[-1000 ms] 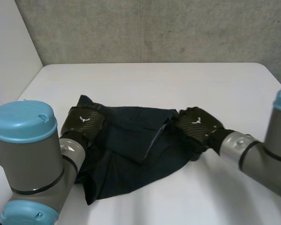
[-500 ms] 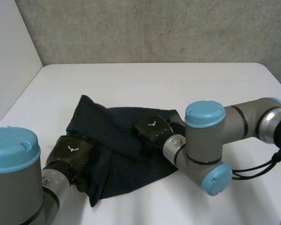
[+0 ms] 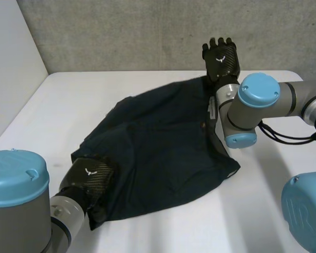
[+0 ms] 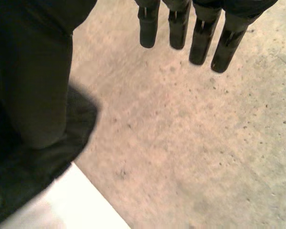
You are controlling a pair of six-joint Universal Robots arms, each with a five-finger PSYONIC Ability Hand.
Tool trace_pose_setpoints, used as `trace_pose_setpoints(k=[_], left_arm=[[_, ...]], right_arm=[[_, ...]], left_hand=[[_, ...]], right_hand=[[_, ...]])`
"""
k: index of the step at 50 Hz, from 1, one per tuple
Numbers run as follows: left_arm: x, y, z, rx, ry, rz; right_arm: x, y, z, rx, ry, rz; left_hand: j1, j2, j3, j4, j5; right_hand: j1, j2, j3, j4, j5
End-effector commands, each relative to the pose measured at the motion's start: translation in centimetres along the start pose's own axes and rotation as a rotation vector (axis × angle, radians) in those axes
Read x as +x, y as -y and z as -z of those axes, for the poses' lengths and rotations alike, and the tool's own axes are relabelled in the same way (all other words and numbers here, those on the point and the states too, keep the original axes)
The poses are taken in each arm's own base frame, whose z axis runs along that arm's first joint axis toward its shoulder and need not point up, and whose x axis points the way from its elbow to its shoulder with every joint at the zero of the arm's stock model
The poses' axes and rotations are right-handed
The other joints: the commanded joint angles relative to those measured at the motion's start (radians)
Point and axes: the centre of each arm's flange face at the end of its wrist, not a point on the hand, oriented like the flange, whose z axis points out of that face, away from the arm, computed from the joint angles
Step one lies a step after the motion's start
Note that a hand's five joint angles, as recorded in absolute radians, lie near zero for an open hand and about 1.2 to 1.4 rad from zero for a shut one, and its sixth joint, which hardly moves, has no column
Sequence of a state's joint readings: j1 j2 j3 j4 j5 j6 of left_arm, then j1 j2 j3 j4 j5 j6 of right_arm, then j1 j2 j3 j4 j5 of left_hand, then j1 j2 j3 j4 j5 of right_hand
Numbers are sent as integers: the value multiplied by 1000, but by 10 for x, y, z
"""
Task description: Fold the shorts.
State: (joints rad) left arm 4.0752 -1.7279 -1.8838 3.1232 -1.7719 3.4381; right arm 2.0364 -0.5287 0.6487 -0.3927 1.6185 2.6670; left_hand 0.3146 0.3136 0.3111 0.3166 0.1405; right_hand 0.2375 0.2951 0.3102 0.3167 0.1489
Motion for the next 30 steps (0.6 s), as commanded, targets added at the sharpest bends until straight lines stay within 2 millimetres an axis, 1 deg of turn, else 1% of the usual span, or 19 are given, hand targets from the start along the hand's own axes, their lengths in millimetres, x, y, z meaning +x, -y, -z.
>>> trace_pose_setpoints(k=[1,4,5,7,8,9,12,13,16,17,19,20,22,23,26,29,30], left_arm=[[3,7,4,31,-9,-5],[4,9,6,43,-12,-7],[5,9,7,49,-14,-8],[6,10,9,54,-17,-11],[6,11,9,56,-18,-11],[7,11,10,57,-21,-12],[8,9,10,53,-22,-13],[9,7,9,43,-24,-15],[10,3,9,29,-25,-16],[12,0,8,19,-26,-20],[13,-5,6,-1,-25,-23],[15,-11,6,-24,-30,-30],[17,-15,5,-39,-32,-35],[19,-17,5,-41,-35,-40],[21,-21,4,-48,-34,-45],[22,-27,1,-62,-18,-49],[22,-28,0,-65,-9,-49]], right_arm=[[14,20,28,-68,45,-28],[22,37,43,-82,70,-42],[26,45,55,-100,102,-42],[31,54,67,-122,140,-43],[34,56,73,-140,164,-44],[37,60,86,-178,221,-48],[37,59,110,-252,340,-61],[37,58,123,-301,413,-78],[36,50,141,-376,502,-101],[40,43,149,-425,533,-113],[43,34,156,-460,558,-123],[46,26,162,-481,573,-119],[49,17,168,-506,581,-99],[52,9,175,-526,591,-75],[52,0,184,-535,618,-22],[52,-7,187,-527,621,9],[52,-13,187,-518,613,19]], left_hand=[[49,50,52,47,48],[46,47,49,44,45],[43,44,46,41,42],[43,44,46,41,42],[43,44,46,41,42],[43,44,46,41,42],[46,47,49,44,45],[49,50,52,47,48],[52,53,55,50,51],[52,53,55,50,51],[57,58,61,55,57],[66,67,70,64,66],[69,70,73,67,69],[69,70,73,67,69],[69,70,73,67,69],[72,73,76,70,72],[75,76,79,73,75]], right_hand=[[-63,-121,-136,-142,-149],[-63,-121,-136,-142,-149],[-63,-121,-136,-142,-149],[-63,-121,-136,-142,-149],[-63,-121,-136,-142,-149],[-63,-121,-136,-142,-149],[-63,-121,-136,-142,-149],[-63,-121,-136,-142,-149],[-63,-121,-136,-142,-149],[-63,-121,-136,-142,-149],[-63,-121,-136,-142,-149],[-63,-121,-136,-142,-149],[-9,-67,-82,-88,-95],[47,-11,-26,-33,-39],[71,13,-2,-9,-15],[135,77,62,56,49],[208,150,135,129,122]])
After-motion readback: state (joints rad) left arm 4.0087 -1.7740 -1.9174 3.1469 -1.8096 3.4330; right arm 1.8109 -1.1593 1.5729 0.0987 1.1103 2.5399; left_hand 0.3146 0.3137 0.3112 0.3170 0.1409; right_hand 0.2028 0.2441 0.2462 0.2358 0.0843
